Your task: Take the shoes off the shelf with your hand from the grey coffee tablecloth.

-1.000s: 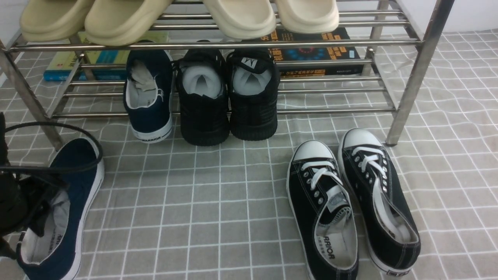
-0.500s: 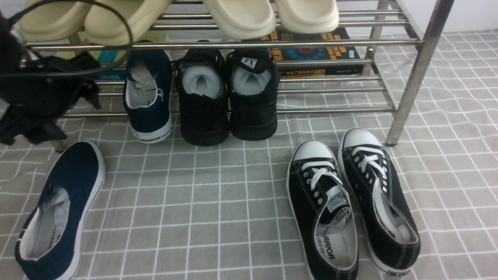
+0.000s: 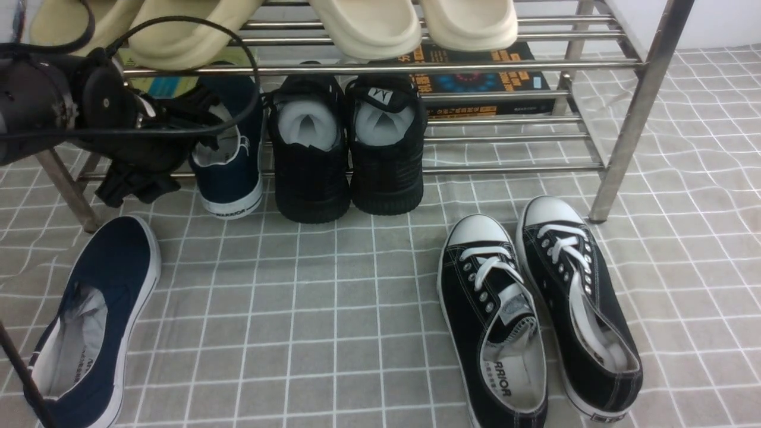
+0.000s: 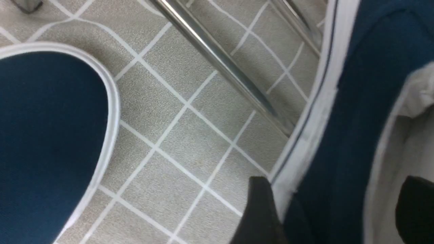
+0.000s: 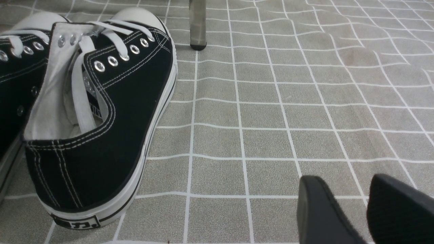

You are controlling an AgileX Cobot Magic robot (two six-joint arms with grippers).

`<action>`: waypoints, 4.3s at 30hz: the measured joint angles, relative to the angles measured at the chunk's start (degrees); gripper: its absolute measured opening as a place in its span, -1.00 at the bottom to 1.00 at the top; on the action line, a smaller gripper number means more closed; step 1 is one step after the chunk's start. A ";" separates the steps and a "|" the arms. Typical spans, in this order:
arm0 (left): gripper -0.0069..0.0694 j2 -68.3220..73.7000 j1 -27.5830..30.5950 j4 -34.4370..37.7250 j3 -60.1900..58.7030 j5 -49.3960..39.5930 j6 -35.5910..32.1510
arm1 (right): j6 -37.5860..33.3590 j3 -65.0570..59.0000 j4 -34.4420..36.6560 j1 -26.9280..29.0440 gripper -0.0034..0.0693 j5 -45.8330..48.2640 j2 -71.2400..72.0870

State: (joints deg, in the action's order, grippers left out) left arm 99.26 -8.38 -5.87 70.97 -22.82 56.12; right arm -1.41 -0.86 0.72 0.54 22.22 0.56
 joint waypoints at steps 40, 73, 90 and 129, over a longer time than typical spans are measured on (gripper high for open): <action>-0.73 -22.06 -0.06 2.64 -26.26 -20.49 -14.32 | 0.00 0.00 0.00 0.00 -0.25 0.00 0.00; -0.42 -17.61 -0.01 7.32 -26.90 -18.32 -18.37 | 0.00 0.00 0.00 0.00 -0.25 0.00 0.00; -0.68 -46.20 -0.01 4.31 -21.07 -39.72 -35.05 | 0.00 0.00 0.00 0.00 -0.25 0.05 0.00; -0.75 -92.96 -0.01 3.46 -63.47 -1.66 -48.08 | 0.00 0.00 0.00 0.00 -0.25 0.05 0.00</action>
State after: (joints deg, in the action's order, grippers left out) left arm 6.30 -8.39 -2.40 7.50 -24.49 8.04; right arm -1.41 -0.86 0.72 0.54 22.27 0.56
